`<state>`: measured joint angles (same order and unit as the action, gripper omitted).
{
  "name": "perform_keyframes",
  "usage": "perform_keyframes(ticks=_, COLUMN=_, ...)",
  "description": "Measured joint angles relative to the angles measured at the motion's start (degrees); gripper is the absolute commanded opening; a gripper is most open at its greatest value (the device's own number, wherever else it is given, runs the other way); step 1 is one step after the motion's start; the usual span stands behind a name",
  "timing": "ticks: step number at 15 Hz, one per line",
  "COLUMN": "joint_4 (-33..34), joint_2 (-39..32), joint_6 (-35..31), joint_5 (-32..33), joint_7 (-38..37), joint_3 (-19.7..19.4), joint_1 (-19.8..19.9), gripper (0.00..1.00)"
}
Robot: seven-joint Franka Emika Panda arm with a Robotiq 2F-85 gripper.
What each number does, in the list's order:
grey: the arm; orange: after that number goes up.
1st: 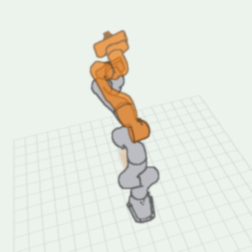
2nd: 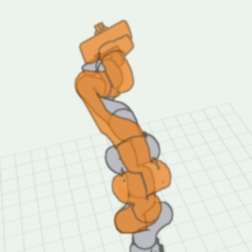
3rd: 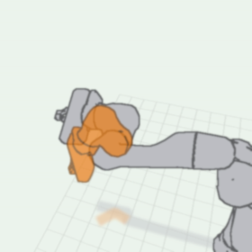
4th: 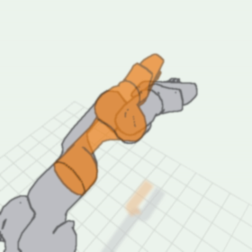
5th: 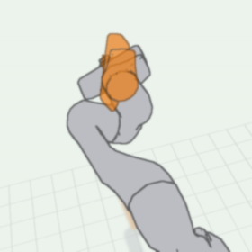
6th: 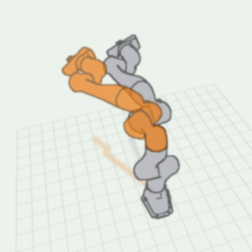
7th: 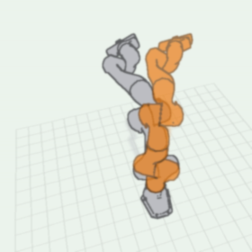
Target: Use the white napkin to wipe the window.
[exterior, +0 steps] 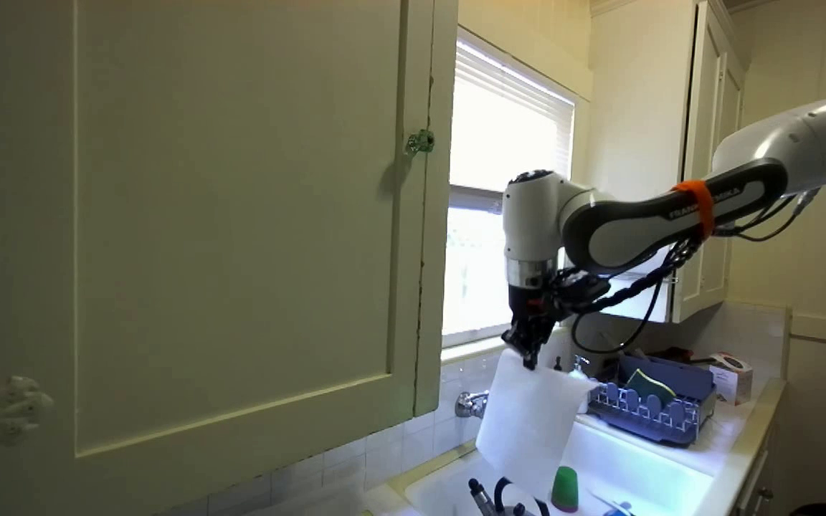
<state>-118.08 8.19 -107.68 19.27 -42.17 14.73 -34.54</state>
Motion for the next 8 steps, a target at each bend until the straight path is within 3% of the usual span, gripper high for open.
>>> perform_keyframes(ticks=3, joint_4=3.55, joint_2=4.16, joint_6=9.08, joint_5=3.2, joint_7=3.61, joint_3=2.06, joint_1=3.42, gripper=0.01)
perform_keyframes(ticks=8, joint_4=3.76, joint_2=3.58, joint_6=9.36, joint_5=3.8, joint_7=4.05, joint_3=3.3, joint_1=4.91, gripper=0.0)
